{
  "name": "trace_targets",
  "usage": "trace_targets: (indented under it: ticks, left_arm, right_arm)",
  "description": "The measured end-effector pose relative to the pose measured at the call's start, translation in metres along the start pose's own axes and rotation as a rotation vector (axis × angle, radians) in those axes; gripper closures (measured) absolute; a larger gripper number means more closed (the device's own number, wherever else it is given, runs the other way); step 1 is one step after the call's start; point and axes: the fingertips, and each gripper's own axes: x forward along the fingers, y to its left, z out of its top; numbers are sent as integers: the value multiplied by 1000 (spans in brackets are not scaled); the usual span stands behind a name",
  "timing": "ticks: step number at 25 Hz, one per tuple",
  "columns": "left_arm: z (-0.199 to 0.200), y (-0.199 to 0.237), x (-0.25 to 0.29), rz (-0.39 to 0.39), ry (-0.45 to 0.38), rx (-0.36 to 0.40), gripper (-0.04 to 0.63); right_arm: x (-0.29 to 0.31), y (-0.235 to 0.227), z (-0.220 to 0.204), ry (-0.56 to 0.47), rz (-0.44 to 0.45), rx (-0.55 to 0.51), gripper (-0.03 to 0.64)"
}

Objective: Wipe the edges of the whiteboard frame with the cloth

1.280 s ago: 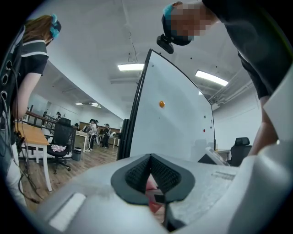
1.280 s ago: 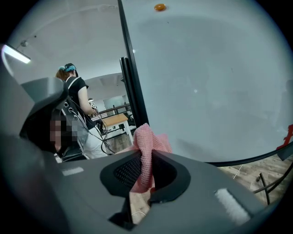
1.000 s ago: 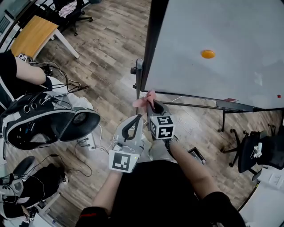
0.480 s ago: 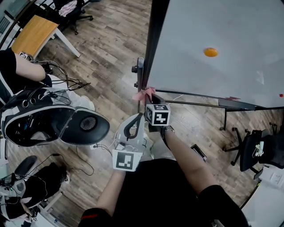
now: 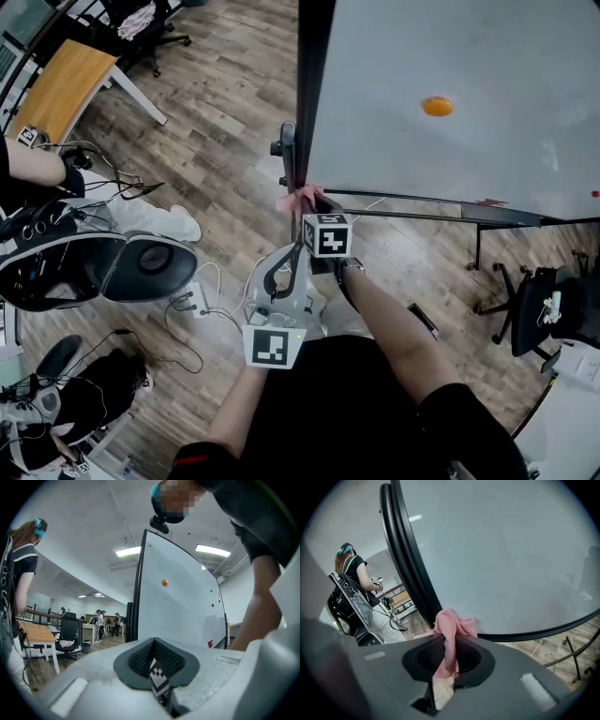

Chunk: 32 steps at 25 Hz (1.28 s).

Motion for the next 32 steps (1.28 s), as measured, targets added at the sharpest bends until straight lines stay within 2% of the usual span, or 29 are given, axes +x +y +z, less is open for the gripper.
trace_targets:
  ticks: [8,20,32]
  left_arm:
    - [21,1,-4,18,-117,27,595]
    - [6,-11,-7,-15,-95,62,595]
    - [5,-10,6,-29,-80,56,595]
  right_arm:
    - [2,-2,1,7,-7,35,566]
    - [5,-11,-7,8,-17,18,565]
    - [9,-15,0,28,6,5,565]
